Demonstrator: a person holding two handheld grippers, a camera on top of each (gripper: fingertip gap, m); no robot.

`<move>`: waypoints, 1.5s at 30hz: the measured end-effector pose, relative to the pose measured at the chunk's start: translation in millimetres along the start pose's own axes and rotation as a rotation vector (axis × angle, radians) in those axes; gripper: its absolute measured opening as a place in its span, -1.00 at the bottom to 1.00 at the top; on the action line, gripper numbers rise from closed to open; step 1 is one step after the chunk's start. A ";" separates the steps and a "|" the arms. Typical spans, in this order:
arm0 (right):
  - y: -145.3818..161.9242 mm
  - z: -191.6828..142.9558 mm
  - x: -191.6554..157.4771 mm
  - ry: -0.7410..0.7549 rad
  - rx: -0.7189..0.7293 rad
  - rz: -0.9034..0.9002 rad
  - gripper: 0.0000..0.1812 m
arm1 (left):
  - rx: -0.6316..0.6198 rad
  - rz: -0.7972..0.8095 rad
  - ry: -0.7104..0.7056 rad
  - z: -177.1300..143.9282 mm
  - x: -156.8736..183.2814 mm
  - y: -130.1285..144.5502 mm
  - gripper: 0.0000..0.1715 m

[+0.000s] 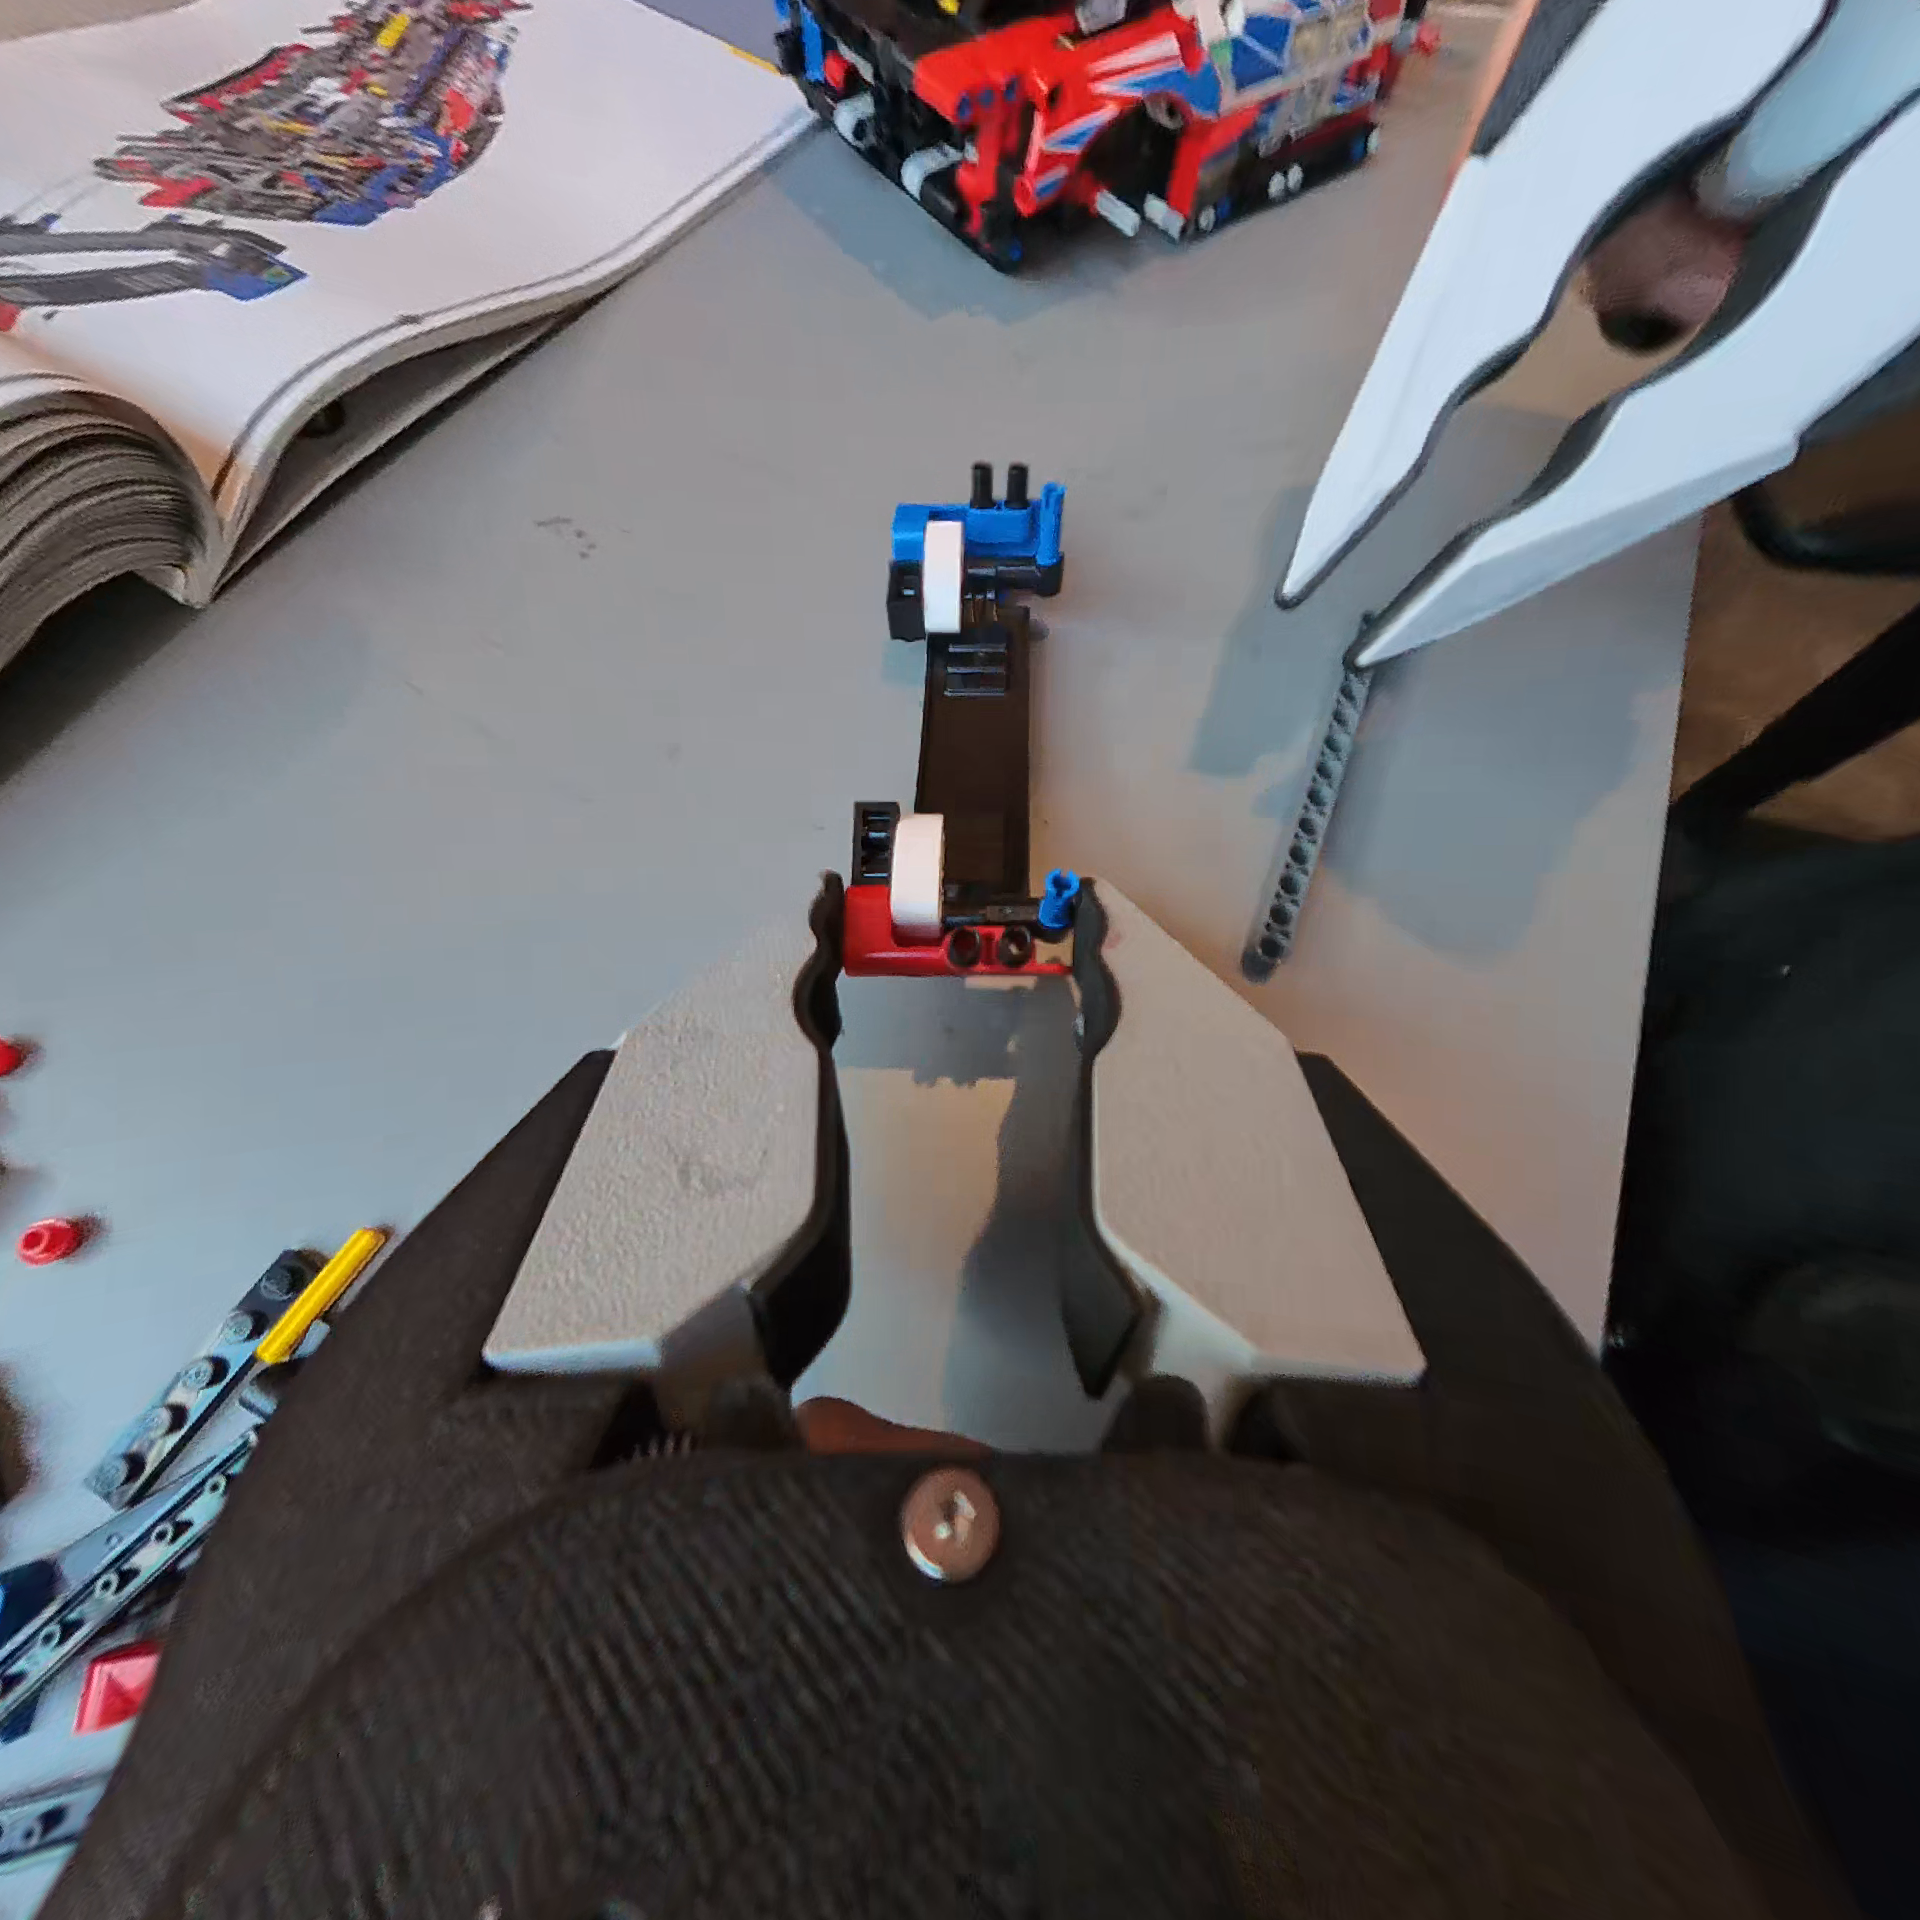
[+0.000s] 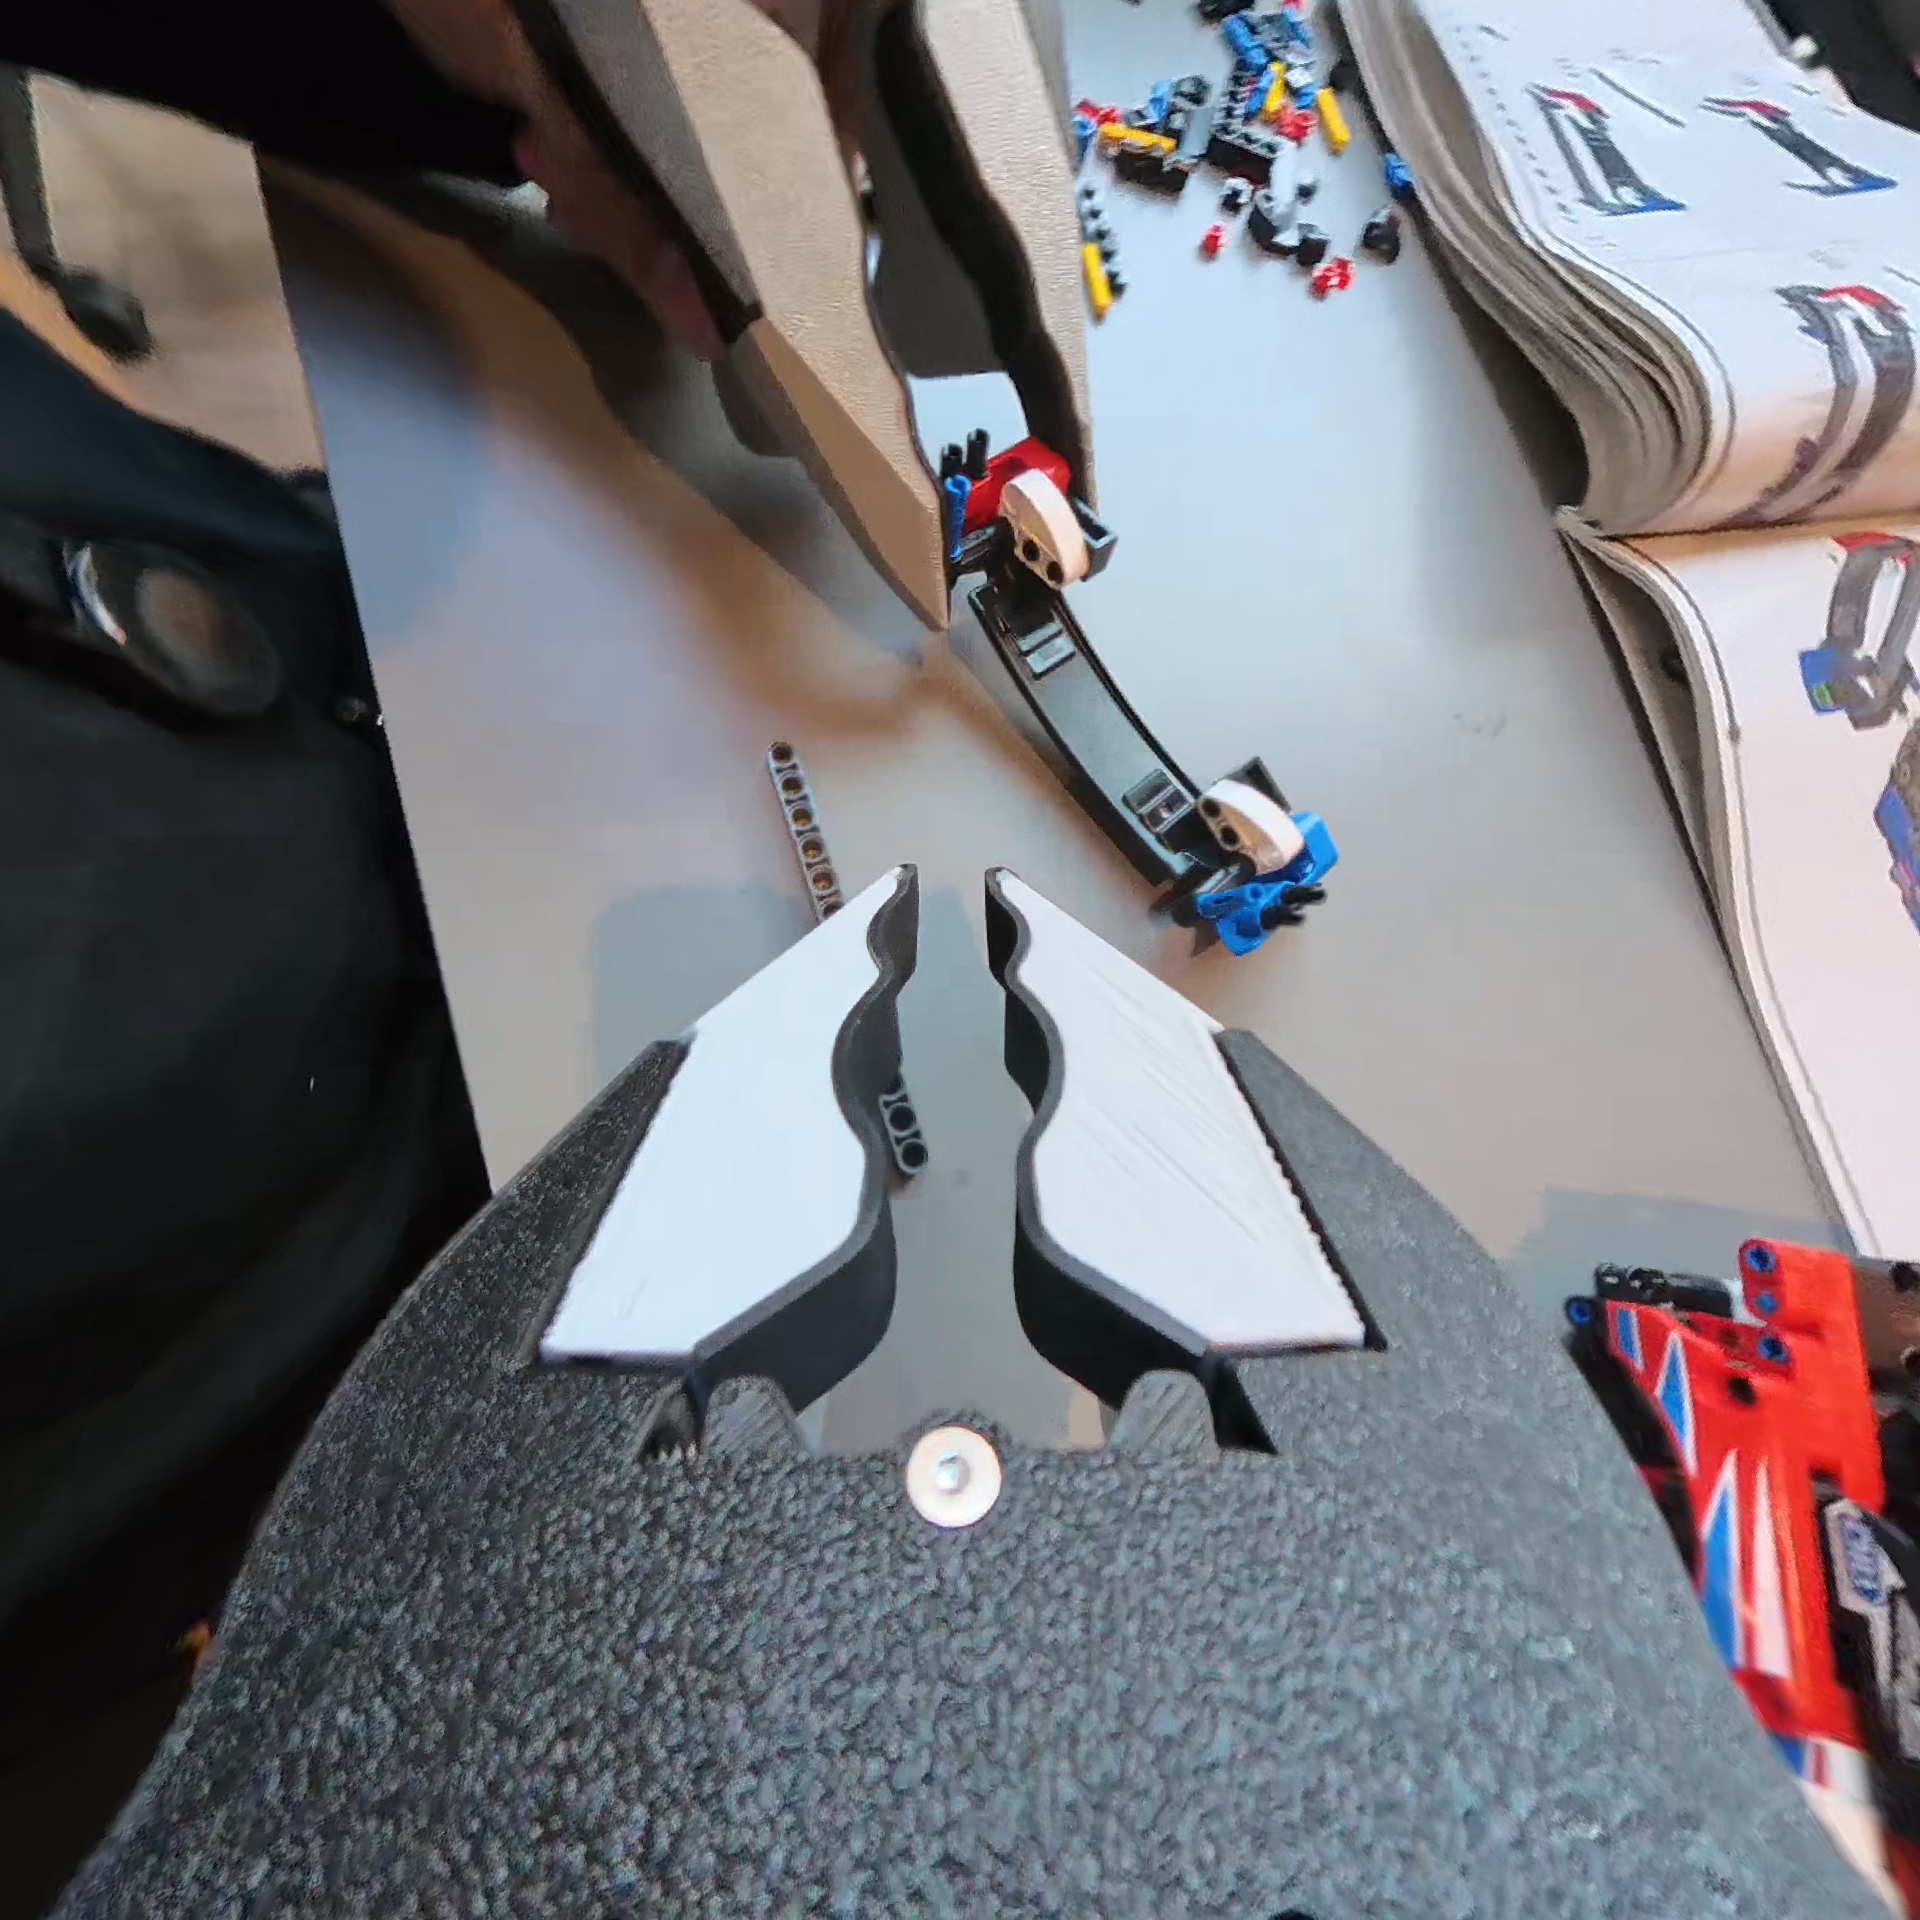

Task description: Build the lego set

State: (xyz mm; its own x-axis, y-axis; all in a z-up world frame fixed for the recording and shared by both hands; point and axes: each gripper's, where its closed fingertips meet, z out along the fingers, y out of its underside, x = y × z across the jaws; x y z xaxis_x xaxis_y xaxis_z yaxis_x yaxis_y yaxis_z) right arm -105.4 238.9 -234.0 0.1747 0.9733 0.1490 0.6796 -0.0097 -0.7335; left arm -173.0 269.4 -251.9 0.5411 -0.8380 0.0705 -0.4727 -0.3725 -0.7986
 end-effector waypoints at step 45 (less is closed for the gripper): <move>-135.7 -117.8 24.2 -0.467 1.255 0.410 -0.51 | 0.850 0.271 -0.044 -91.5 78.3 -135.7 -0.52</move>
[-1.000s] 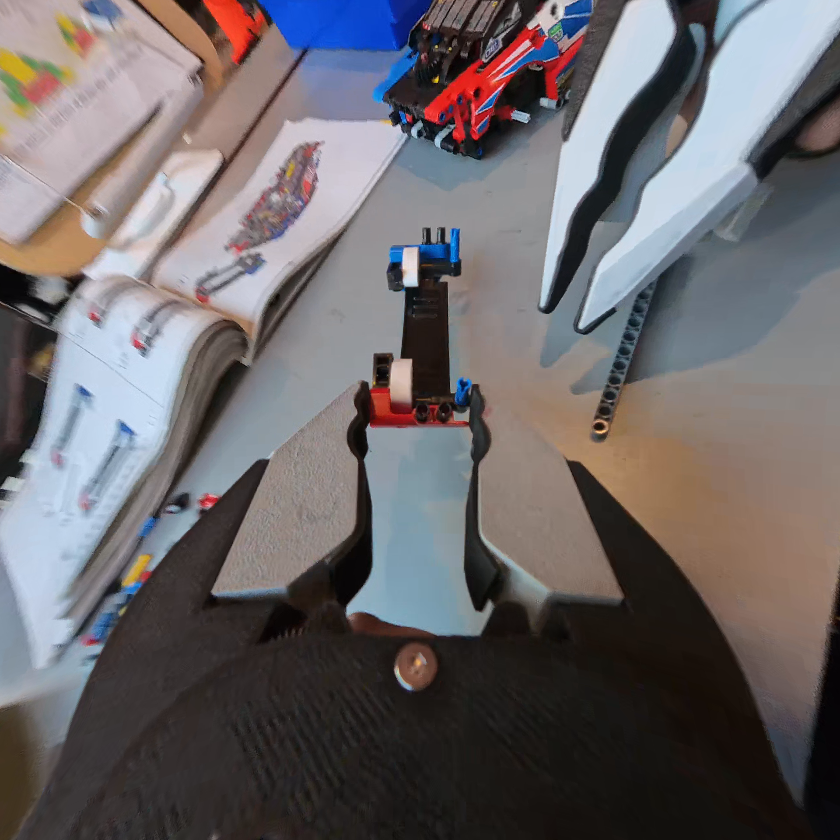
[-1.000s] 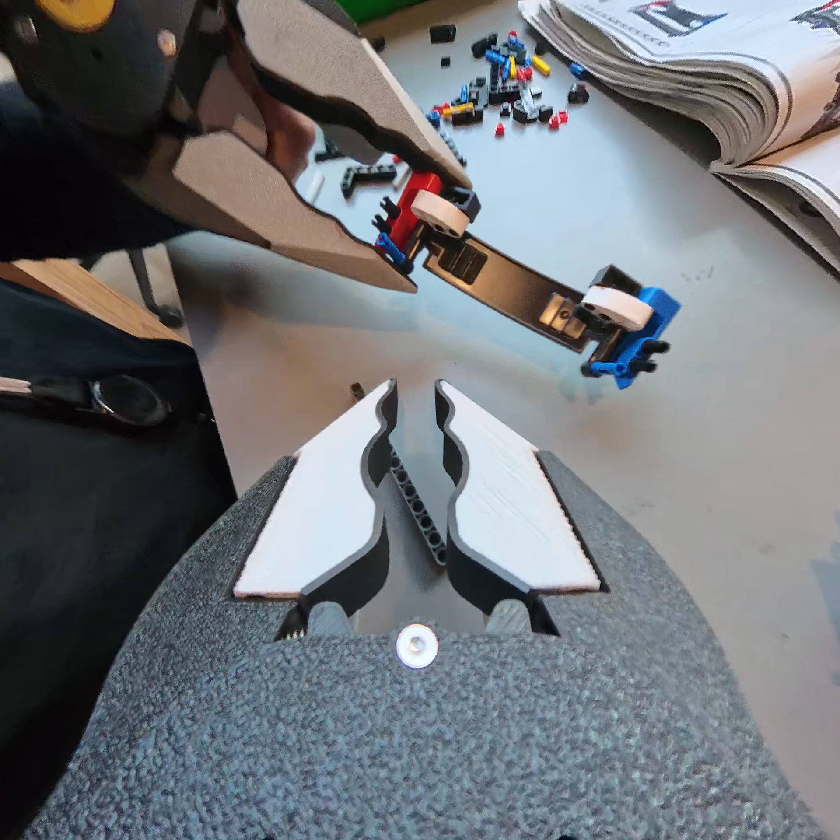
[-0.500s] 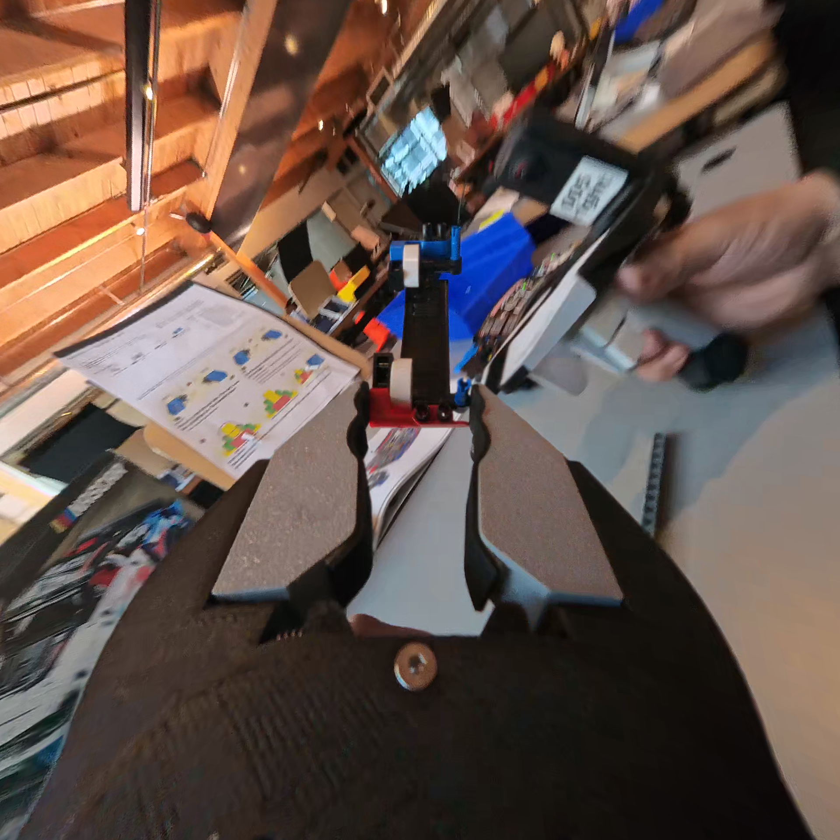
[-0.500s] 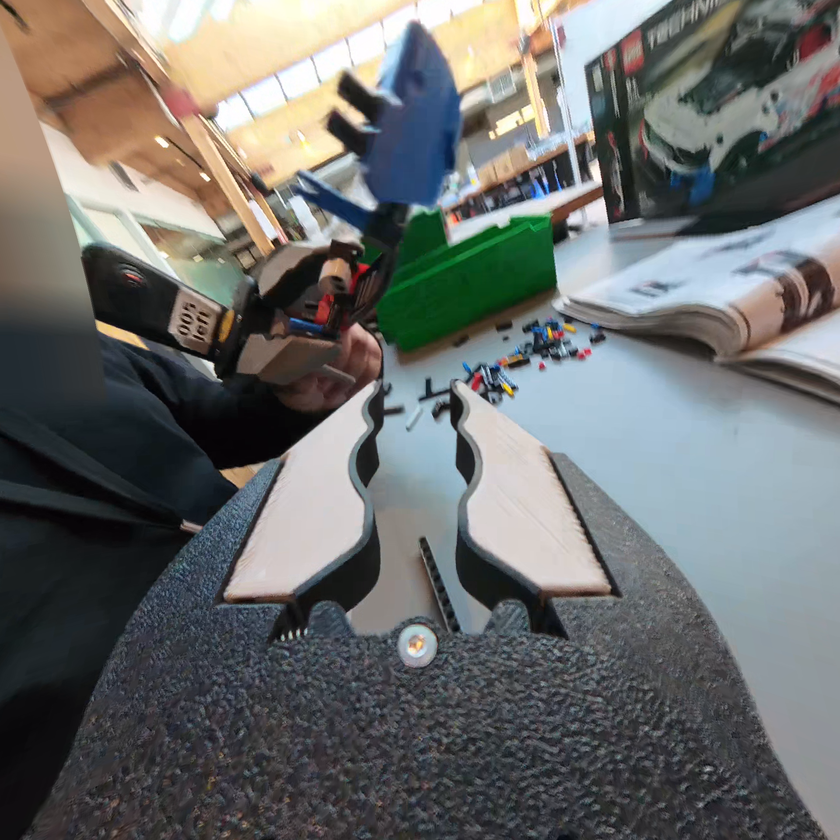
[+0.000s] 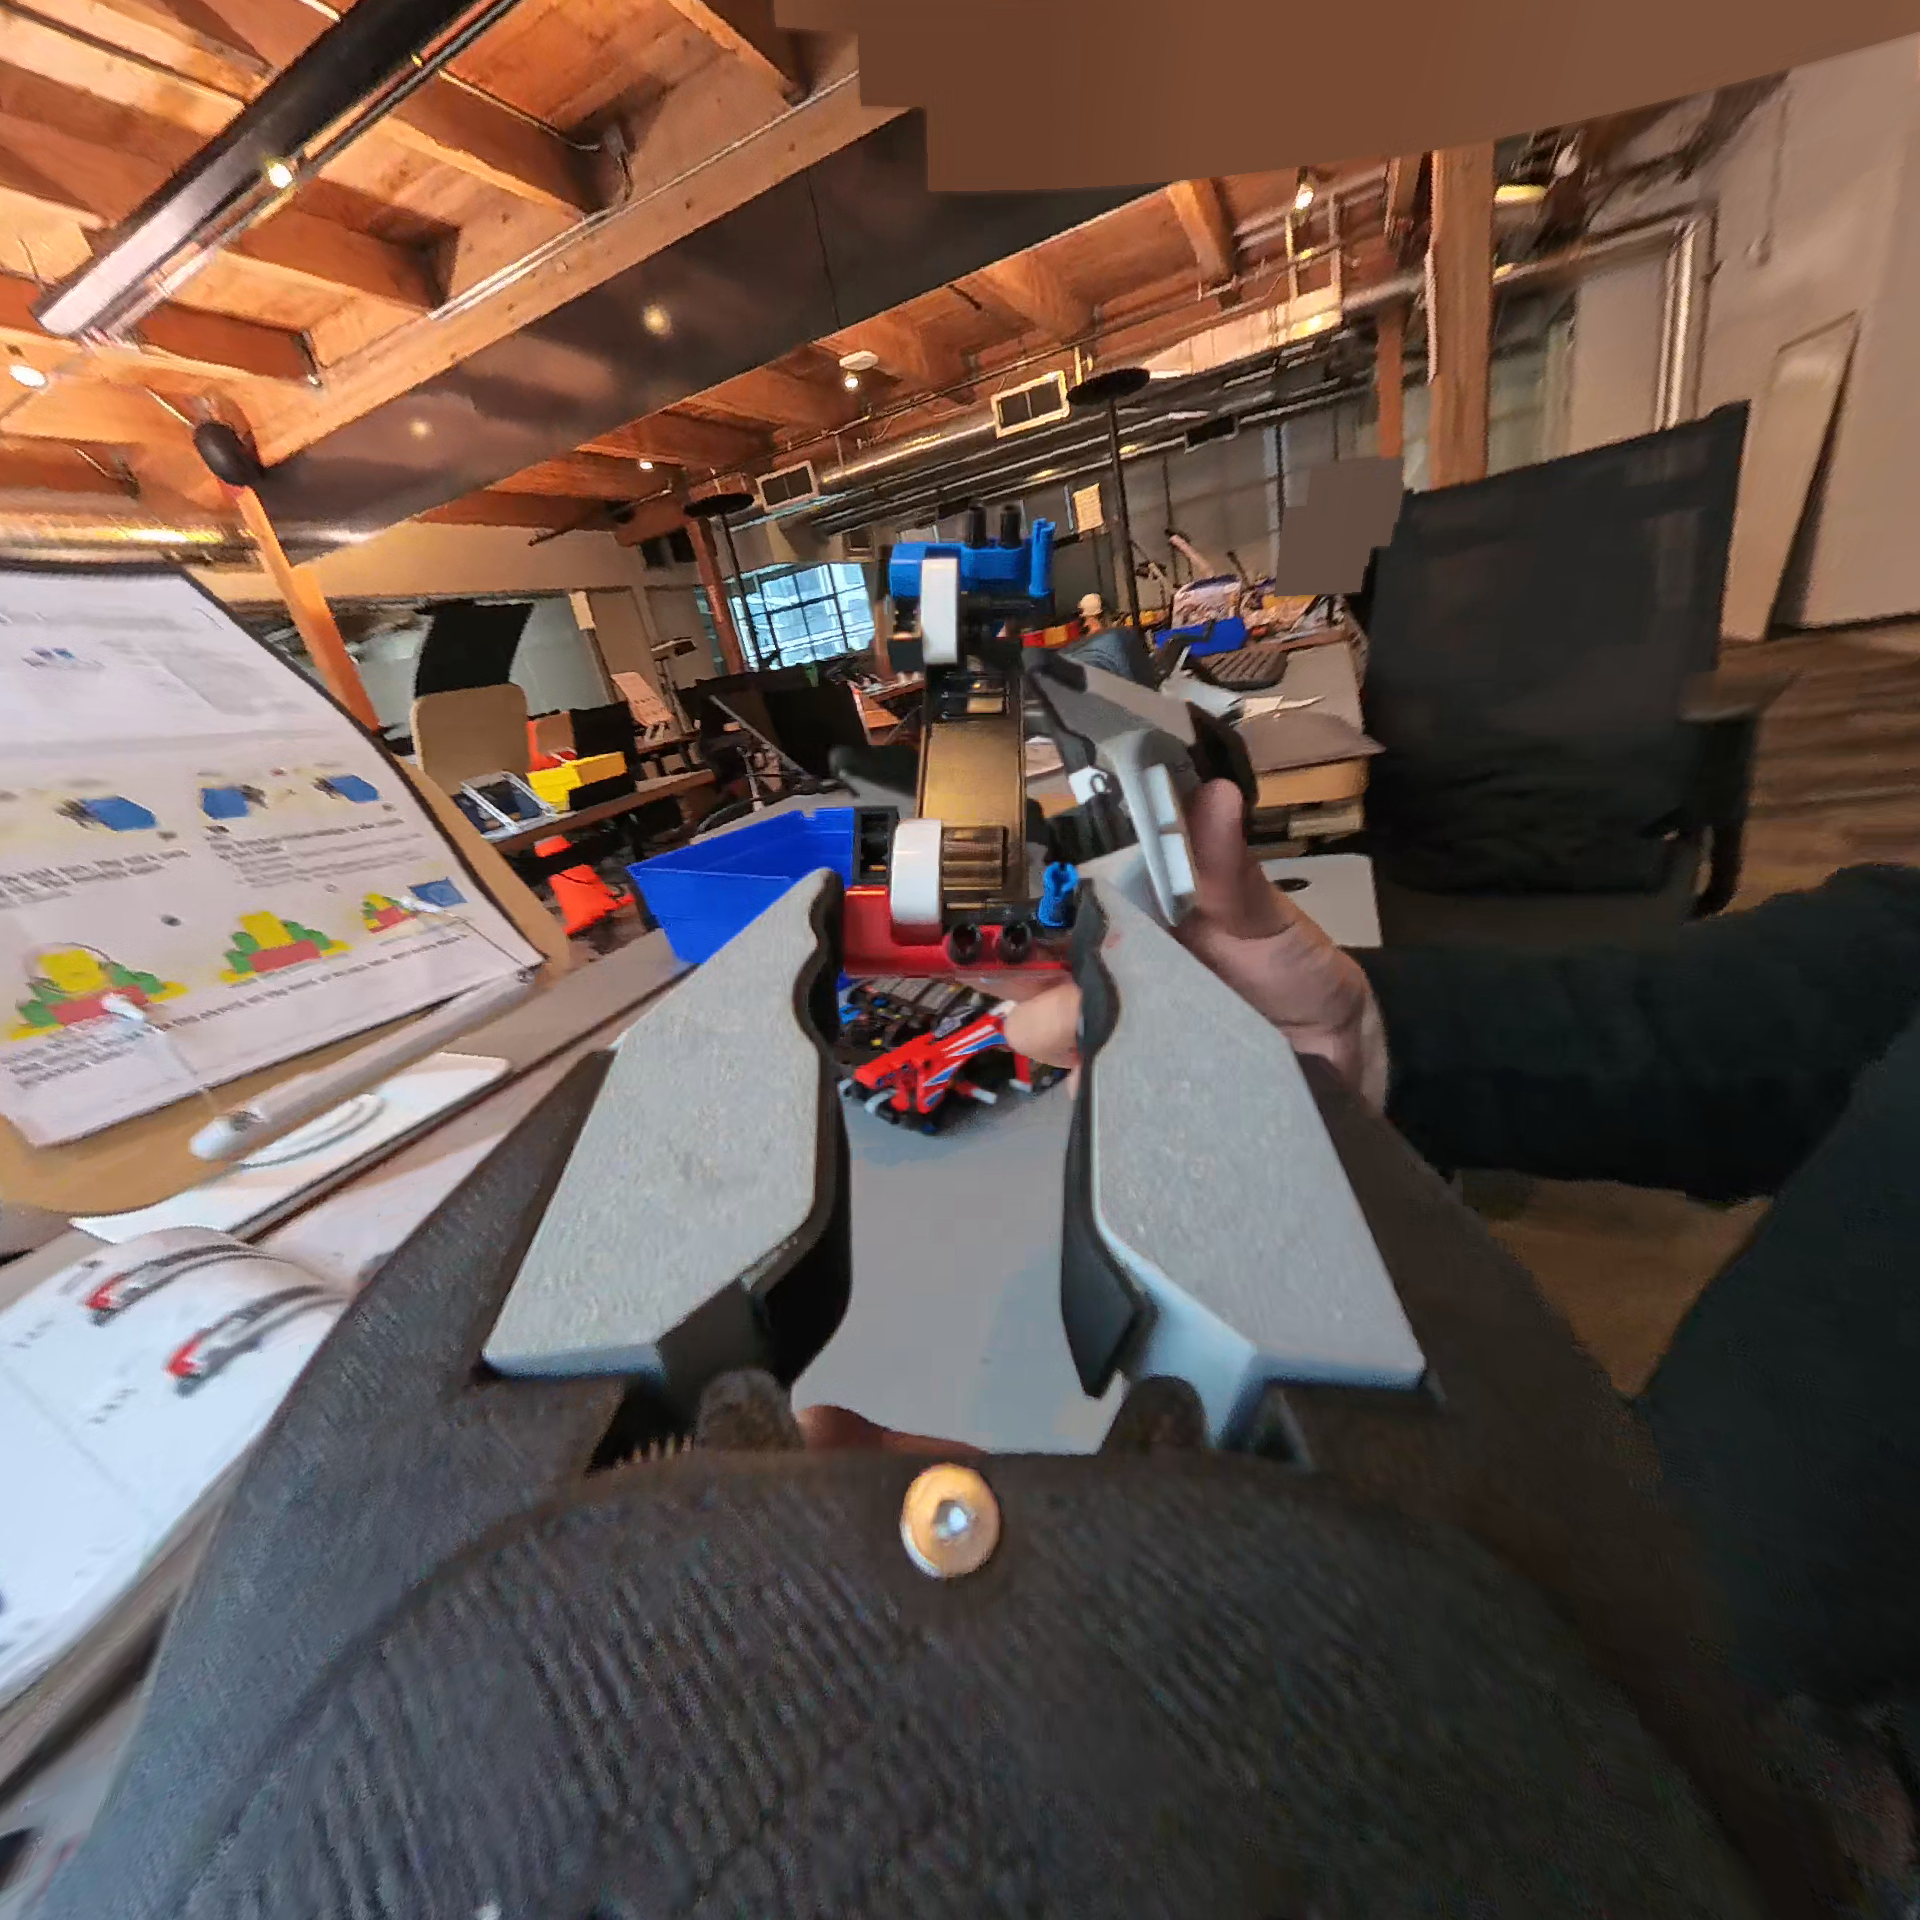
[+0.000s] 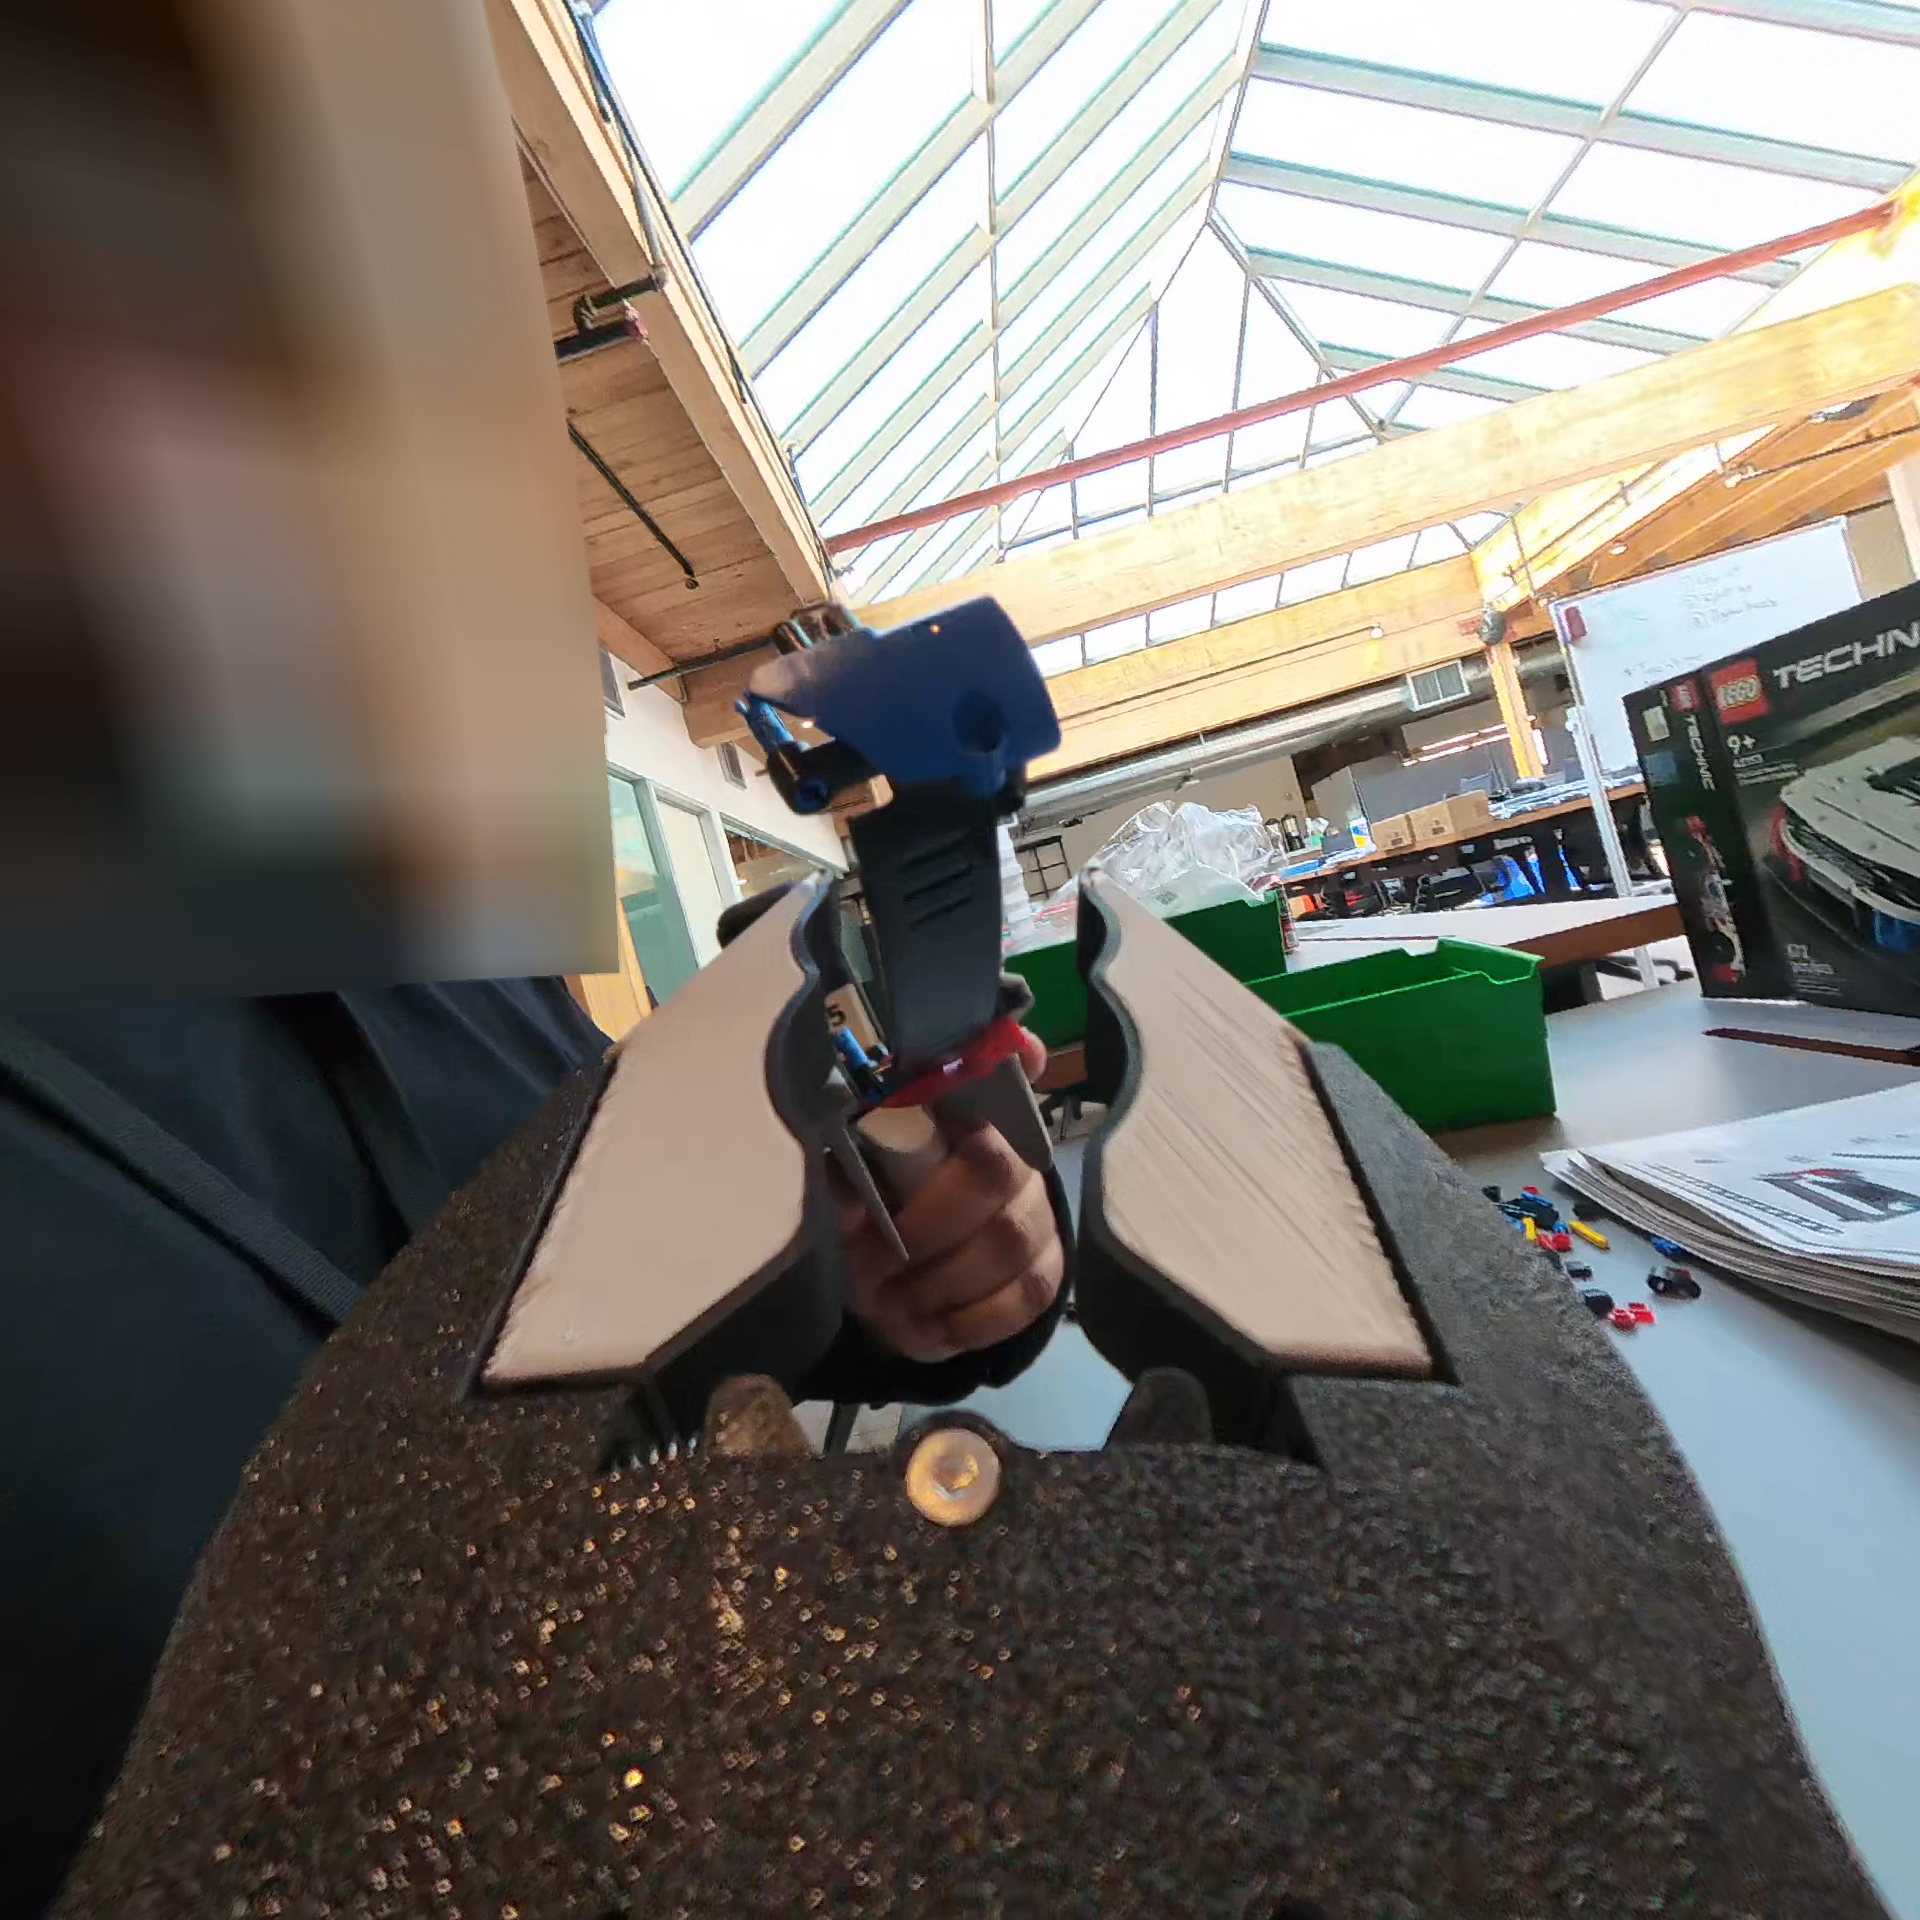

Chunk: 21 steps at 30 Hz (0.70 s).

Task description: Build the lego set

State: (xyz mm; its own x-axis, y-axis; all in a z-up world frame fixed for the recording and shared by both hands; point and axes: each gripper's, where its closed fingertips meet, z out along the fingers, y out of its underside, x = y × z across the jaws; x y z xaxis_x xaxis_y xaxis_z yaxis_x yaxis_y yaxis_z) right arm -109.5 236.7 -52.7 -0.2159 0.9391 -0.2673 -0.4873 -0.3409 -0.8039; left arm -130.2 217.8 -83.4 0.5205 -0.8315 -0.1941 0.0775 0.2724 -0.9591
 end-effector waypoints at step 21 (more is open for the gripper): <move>78.9 -64.8 81.2 0.528 -1.218 -0.445 -0.75 | -0.458 -0.326 0.052 -8.6 -19.3 83.1 -0.71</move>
State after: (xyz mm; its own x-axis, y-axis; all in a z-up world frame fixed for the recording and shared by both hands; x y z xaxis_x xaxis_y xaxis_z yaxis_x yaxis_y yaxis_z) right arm -110.7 288.9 -172.3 0.2330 0.9553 0.1818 0.6604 -0.0182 -0.7507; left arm -141.1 252.3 -161.1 0.4884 -0.8631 0.1287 -0.1558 -0.2314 -0.9603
